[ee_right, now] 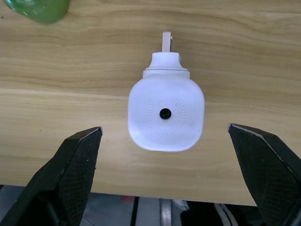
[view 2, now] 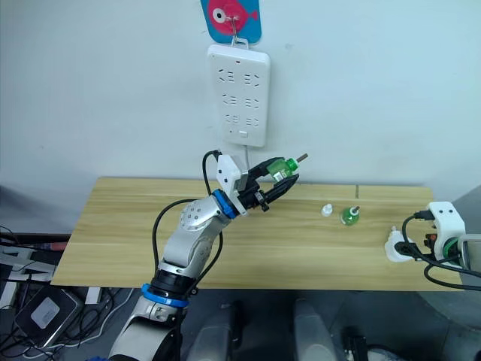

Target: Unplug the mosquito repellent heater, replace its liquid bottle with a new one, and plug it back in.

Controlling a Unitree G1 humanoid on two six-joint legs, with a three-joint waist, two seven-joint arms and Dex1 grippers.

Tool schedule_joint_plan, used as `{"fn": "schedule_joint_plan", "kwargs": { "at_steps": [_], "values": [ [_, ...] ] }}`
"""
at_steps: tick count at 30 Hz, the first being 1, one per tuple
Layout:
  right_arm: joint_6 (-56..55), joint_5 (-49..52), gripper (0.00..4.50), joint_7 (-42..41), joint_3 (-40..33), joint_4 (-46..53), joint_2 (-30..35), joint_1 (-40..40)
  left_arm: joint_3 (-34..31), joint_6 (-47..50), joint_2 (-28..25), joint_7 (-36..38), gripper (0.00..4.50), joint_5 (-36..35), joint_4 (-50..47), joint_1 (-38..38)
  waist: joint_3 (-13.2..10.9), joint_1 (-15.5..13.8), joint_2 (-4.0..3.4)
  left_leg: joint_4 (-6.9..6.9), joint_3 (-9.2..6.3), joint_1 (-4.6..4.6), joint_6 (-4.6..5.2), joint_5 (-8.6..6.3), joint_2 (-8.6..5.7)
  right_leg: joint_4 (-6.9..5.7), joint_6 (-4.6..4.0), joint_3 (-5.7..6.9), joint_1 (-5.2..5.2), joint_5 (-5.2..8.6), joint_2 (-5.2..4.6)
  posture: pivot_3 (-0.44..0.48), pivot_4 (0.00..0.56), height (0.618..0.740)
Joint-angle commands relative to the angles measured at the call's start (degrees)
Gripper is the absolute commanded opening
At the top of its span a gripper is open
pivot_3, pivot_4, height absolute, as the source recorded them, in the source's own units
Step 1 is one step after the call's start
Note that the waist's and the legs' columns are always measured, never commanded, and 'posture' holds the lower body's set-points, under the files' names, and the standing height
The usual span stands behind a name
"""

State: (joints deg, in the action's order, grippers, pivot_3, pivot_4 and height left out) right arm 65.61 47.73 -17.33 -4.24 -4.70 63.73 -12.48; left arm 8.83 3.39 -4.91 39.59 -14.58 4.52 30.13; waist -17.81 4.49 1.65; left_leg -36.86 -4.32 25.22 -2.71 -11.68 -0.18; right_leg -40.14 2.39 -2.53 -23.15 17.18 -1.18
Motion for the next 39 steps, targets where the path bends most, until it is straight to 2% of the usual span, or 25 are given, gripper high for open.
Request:
{"fn": "schedule_joint_plan", "kwargs": {
  "at_steps": [1,11,39],
  "values": [
    [-0.6,-5.5,4.47,-2.8,1.2,-2.5,-0.5,-2.1,0.5,-0.1,0.2,-0.2,2.3,-0.3,-3.1,0.0,0.0,0.0,0.0,0.0,0.0,0.0,0.01,-0.01,0.0,0.02,0.0,-0.01,0.0,0.0,-0.01,-0.082,0.35,0.74],
    [0.4,-14.7,4.47,-7.0,2.5,-7.4,-5.5,-7.5,0.5,1.5,-0.3,-0.8,2.3,-0.4,-4.8,-0.6,-0.1,-0.2,-0.02,0.02,0.0,0.01,0.04,-0.02,0.02,0.07,0.02,0.0,0.01,-0.01,-0.03,-0.053,0.354,0.74],
    [-3.1,-27.6,4.47,-15.9,2.7,-14.9,-10.4,-9.5,1.5,3.3,-1.1,-0.7,2.3,-0.3,-6.8,-1.3,-0.1,-1.2,-0.05,0.05,-0.01,0.03,0.06,-0.04,0.0,0.15,0.04,0.01,0.01,-0.02,-0.08,-0.033,0.34,0.74]
  ]
}}
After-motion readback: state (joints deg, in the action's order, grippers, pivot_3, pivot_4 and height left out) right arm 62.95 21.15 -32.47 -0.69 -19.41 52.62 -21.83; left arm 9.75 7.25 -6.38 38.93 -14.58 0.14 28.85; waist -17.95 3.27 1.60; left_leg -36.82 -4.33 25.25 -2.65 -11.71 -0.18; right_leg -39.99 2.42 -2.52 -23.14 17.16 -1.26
